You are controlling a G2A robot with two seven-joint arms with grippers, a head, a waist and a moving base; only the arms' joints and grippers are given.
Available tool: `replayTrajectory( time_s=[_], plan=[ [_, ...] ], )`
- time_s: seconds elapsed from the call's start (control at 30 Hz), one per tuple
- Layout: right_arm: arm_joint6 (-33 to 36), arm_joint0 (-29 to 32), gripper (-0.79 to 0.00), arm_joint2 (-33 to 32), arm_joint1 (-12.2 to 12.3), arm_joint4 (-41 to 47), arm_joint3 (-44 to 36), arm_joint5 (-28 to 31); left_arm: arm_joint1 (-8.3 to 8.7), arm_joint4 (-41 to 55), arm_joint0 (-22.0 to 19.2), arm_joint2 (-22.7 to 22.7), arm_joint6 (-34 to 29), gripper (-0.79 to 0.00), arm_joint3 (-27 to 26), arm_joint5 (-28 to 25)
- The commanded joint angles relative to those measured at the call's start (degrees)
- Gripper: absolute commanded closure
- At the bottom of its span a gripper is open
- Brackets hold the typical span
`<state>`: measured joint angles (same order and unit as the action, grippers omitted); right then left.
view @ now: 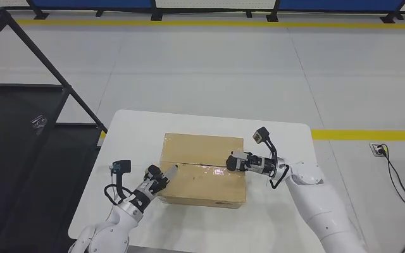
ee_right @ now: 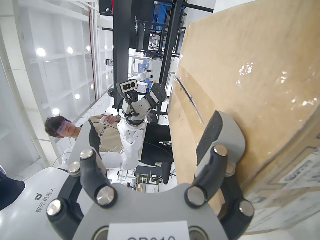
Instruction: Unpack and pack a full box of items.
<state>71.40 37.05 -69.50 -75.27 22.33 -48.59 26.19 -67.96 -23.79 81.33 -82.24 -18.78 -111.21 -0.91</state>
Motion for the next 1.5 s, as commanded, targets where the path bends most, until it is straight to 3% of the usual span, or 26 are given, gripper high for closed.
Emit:
replayTrajectory(
  time_s=[0.0,0.47,0.63,0.93,1.07,1.33,1.47],
  plan=[
    [0.0,0.0,-0.785,0.0,0.0,0.0,0.0,0.0,0.06,0.5,0.9,-1.3,0.7,-0.785,-0.4,0.2],
    [0.0,0.0,-0.785,0.0,0.0,0.0,0.0,0.0,0.15,0.3,1.7,-2.3,1.0,-0.785,-1.0,0.1],
    [0.0,0.0,-0.785,0.0,0.0,0.0,0.0,0.0,-0.40,4.4,0.0,-1.3,3.3,-0.785,4.0,3.5],
    [0.0,0.0,-0.785,0.0,0.0,0.0,0.0,0.0,-1.20,17.3,-2.7,-4.4,6.1,-0.785,14.2,10.2],
    [0.0,0.0,-0.785,0.0,0.0,0.0,0.0,0.0,-1.50,20.2,-3.9,-4.8,7.5,-0.785,15.9,13.2],
    [0.0,0.0,-0.785,0.0,0.0,0.0,0.0,0.0,-2.09,23.0,-5.4,-3.2,8.8,-0.785,17.3,14.5],
    [0.0,0.0,-0.785,0.0,0.0,0.0,0.0,0.0,-2.70,28.9,-9.3,-2.3,8.1,-0.785,22.6,15.1]
  ],
)
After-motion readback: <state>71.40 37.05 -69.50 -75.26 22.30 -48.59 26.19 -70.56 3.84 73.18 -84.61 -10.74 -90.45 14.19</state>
